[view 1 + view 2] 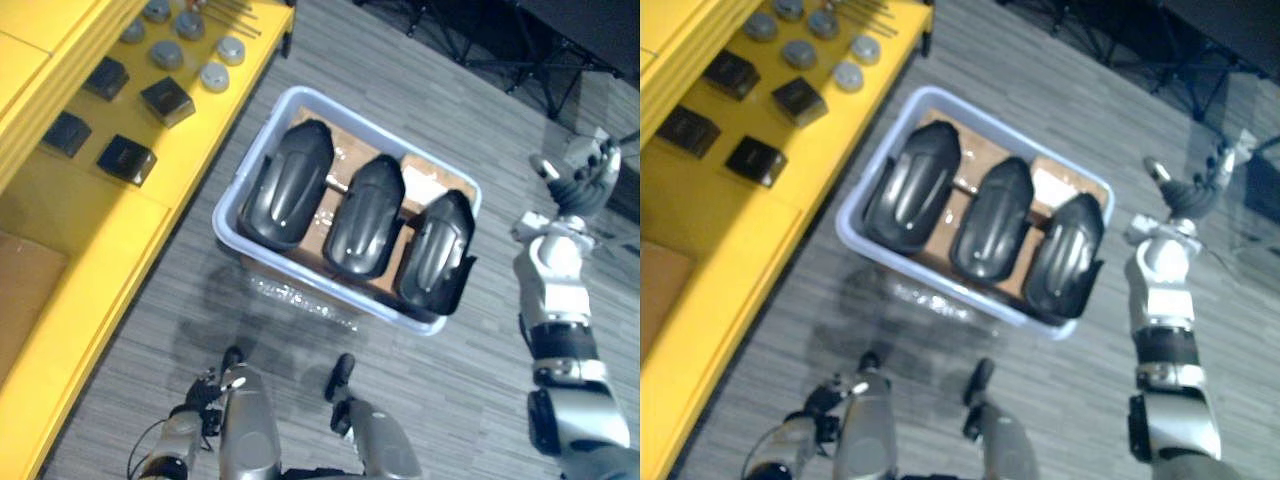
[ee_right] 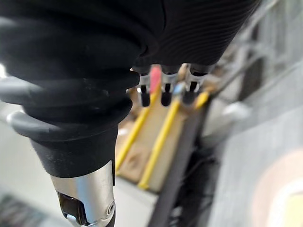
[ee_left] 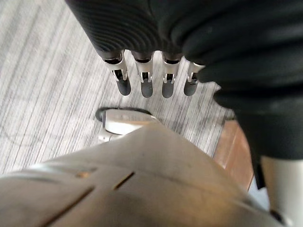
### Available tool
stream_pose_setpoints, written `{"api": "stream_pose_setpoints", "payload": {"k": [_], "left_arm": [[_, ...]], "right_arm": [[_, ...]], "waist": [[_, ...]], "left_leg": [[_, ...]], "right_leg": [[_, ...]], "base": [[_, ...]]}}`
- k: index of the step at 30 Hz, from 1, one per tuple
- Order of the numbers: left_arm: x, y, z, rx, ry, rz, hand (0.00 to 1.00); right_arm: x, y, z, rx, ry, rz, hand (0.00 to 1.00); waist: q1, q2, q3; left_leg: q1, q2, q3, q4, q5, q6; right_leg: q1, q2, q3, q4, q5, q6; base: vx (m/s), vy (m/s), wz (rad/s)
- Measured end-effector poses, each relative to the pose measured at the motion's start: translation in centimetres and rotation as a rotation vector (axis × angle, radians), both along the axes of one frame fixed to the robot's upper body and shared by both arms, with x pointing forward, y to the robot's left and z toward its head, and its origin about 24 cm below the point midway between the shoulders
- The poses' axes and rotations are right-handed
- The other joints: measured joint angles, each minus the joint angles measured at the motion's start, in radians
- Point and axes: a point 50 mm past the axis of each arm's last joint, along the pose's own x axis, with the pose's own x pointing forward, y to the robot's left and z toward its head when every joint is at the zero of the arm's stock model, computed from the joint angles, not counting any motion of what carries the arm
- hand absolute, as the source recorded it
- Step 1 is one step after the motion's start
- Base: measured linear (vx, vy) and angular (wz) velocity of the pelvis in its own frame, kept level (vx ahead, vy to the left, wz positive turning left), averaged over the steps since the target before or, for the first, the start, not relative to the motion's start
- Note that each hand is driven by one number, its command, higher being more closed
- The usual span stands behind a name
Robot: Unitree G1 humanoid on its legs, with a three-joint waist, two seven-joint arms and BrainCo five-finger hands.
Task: Walk over and take plastic housings, then place them on the shelf
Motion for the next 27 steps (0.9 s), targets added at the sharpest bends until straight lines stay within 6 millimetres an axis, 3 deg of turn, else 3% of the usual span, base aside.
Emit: {"api": "stream_pose_setpoints", "payload": {"k": [9, 18, 27], "left_arm": [[1.3, -1.4, 0.5, -0.020, -0.084, 0.012, 0.00], [2.3, -1.8, 0.9, -0.071, -0.118, 0.045, 0.00], [3.0, -1.9, 1.2, -0.130, -0.150, 0.102, 0.00]], "right_arm": [[0.1, -1.9, -4.3, 0.154, 0.223, -0.066, 0.00], [-0.2, -2.2, -5.9, 0.195, 0.293, -0.060, 0.00], [-0.3, -1.6, -7.6, 0.230, 0.381, -0.039, 0.00]], "waist": [[0.006, 0.058, 0.037], [0.026, 0.063, 0.040], [0.027, 0.070, 0.044]], "left_leg": [[-0.080, -0.006, -0.028, 0.000, 0.001, 0.008], [-0.107, -0.014, -0.025, -0.025, 0.037, 0.010], [-0.142, -0.017, -0.022, -0.030, 0.050, 0.011]], "right_leg": [[-0.069, -0.001, -0.023, 0.023, -0.004, -0.006], [-0.135, -0.020, -0.021, 0.083, -0.019, -0.018], [-0.211, -0.033, -0.004, 0.162, -0.040, -0.027]], "base": [[-0.02, -0.005, 0.06], [-0.03, -0.009, 0.01], [-0.06, -0.007, -0.02]]}}
